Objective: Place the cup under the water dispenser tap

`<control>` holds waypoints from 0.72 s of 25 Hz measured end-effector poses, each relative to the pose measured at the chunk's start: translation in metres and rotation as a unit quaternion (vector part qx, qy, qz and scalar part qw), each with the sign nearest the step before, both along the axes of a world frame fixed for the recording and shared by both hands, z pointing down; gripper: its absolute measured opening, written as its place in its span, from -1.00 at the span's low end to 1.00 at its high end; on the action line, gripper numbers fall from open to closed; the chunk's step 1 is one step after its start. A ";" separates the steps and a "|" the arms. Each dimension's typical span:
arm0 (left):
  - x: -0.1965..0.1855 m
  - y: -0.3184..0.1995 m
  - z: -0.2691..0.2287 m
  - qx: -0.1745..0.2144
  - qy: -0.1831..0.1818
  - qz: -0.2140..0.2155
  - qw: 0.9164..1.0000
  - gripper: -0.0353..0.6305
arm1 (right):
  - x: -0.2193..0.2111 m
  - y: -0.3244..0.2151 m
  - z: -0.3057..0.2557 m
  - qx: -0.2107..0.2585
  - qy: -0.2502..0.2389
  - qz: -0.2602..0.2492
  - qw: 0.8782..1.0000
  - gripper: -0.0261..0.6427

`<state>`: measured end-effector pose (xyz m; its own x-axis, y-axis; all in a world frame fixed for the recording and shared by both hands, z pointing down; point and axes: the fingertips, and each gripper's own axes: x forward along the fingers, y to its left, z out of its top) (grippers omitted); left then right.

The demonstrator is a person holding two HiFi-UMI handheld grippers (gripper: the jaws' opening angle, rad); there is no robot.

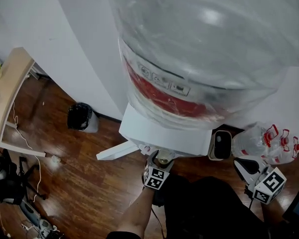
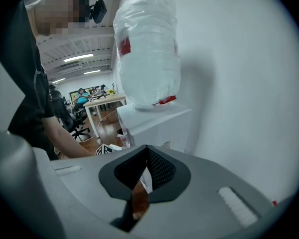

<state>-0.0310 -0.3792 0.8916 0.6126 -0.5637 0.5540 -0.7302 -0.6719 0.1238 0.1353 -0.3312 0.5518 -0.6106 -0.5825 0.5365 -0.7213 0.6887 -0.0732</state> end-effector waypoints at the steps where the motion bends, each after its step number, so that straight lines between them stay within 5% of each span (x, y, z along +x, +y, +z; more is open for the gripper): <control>1: 0.004 -0.002 0.002 0.004 0.004 -0.005 1.000 -0.09 | 0.001 0.000 -0.001 0.003 0.004 -0.001 1.000 -0.92; 8: 0.016 -0.002 0.020 0.038 0.005 -0.021 0.999 -0.09 | 0.015 -0.010 -0.005 0.015 0.032 0.016 0.999 -0.92; 12: 0.024 -0.003 0.022 0.068 -0.028 -0.001 0.997 -0.07 | -0.001 -0.007 0.005 0.001 0.037 -0.005 0.999 -0.92; 16: 0.021 -0.002 0.030 0.047 -0.042 -0.013 0.998 -0.06 | -0.018 -0.005 -0.001 -0.001 0.030 -0.029 0.999 -0.92; 18: 0.016 -0.003 0.032 0.028 -0.040 -0.016 0.999 0.13 | -0.022 -0.007 -0.008 0.005 0.024 -0.031 0.999 -0.91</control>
